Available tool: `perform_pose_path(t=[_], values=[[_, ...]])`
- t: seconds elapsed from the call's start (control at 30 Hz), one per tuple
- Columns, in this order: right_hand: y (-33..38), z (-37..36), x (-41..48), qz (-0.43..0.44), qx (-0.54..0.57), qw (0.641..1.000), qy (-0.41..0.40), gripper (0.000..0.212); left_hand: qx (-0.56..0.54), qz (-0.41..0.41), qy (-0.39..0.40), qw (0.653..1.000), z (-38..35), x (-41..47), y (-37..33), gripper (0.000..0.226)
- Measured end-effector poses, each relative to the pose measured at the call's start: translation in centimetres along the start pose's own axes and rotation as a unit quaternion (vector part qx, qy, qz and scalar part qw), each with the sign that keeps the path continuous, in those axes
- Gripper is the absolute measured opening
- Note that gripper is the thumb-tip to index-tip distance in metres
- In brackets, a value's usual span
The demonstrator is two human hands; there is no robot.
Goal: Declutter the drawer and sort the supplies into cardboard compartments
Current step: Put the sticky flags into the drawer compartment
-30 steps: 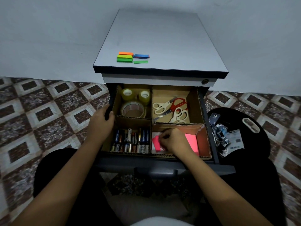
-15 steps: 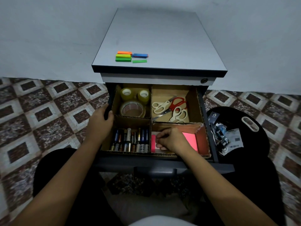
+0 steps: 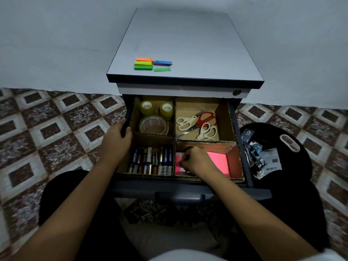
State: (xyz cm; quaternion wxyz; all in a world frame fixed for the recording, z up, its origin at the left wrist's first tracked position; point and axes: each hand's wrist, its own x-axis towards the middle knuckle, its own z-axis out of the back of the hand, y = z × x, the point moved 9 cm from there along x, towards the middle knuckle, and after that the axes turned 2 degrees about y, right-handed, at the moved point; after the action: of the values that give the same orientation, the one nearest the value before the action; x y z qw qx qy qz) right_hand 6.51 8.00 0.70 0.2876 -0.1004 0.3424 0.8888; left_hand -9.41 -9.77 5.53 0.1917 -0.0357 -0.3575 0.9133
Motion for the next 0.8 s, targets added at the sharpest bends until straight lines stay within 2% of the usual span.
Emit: perform_pose_path(t=[0.3,0.47,0.63,0.8], values=[[-0.4,0.1,0.0,-0.015,0.03,0.999,-0.006,0.02,-0.016,-0.001,0.003,1.0,-0.1,0.1,0.5,0.043],[-0.9,-0.4,-0.3,-0.028,0.139,0.99,0.021,0.03,-0.014,0.0,0.004,1.0,-0.2,0.1,0.4,0.044],[-1.3,-0.9,-0.2,-0.045,0.198,0.978,0.04,0.015,-0.012,-0.001,0.004,1.0,-0.2,0.1,0.5,0.043],[-1.3,-0.5,-0.5,-0.041,0.198,0.979,0.025,0.017,-0.015,-0.004,0.002,1.0,-0.1,0.0,0.3,0.043]])
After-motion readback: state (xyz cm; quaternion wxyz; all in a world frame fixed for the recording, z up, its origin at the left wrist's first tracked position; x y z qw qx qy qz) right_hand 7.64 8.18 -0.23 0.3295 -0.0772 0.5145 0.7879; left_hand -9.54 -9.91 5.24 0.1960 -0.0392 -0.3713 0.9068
